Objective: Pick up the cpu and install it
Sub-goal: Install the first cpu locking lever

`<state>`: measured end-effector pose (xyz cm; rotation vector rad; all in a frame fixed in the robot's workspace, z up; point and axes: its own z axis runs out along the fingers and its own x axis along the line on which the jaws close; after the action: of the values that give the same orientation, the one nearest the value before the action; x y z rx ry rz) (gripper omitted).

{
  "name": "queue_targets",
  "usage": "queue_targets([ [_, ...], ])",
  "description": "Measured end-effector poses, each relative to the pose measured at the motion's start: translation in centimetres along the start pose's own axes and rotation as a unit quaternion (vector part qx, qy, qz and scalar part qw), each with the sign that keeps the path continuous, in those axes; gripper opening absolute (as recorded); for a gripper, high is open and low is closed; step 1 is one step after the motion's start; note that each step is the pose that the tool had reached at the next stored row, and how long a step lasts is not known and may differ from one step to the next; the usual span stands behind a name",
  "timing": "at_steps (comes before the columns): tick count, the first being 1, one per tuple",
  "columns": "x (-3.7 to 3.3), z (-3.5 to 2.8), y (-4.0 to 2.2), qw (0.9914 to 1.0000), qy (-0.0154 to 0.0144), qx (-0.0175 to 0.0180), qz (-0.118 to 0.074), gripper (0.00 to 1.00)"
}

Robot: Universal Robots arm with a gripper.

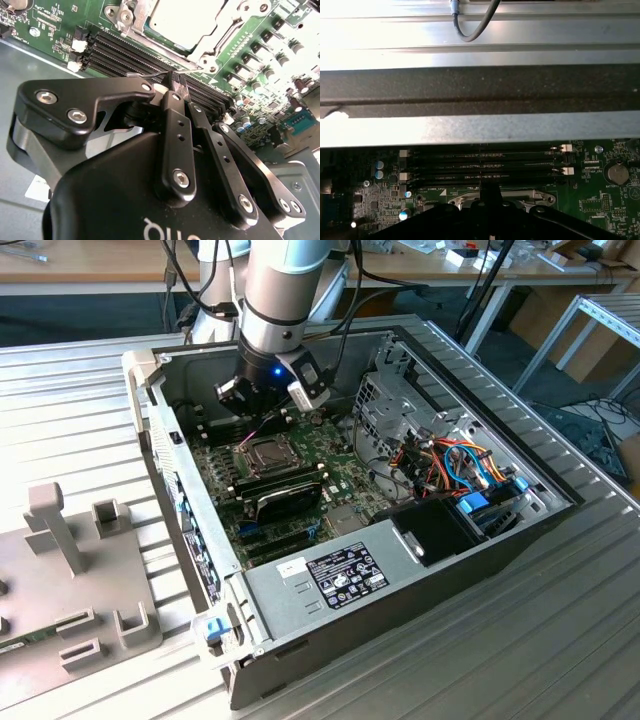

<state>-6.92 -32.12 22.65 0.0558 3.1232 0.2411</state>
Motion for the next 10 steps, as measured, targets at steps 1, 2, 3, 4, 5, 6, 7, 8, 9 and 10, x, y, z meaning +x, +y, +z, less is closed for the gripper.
queue_targets([
  [1, 0.00, 0.00, 0.00, 1.00000, 0.0000, 0.0003, 0.000, 0.11],
  [2, 0.00, 0.01, 0.01, 1.00000, -0.0001, 0.0004, 0.000, 0.11],
  [3, 0.00, 0.00, 0.00, 1.00000, 0.0000, 0.0004, 0.000, 0.11],
  [4, 0.00, 0.00, 0.00, 1.00000, 0.0000, 0.0004, 0.000, 0.11],
  [5, 0.00, 0.00, 0.00, 1.00000, 0.0000, 0.0004, 0.000, 0.11],
  [6, 0.00, 0.00, 0.00, 1.00000, 0.0000, 0.0005, 0.000, 0.11],
  [7, 0.00, 0.01, 0.00, 1.00000, -0.0001, 0.0005, 0.000, 0.11],
  [8, 0.00, 0.00, 0.00, 1.00000, 0.0000, 0.0005, 0.000, 0.11],
  [9, 0.00, 0.01, 0.01, 1.00000, 0.0000, 0.0000, 0.000, 0.11],
  [10, -0.01, 0.02, 0.01, 1.00000, 0.0000, -0.0016, 0.000, 0.11],
])
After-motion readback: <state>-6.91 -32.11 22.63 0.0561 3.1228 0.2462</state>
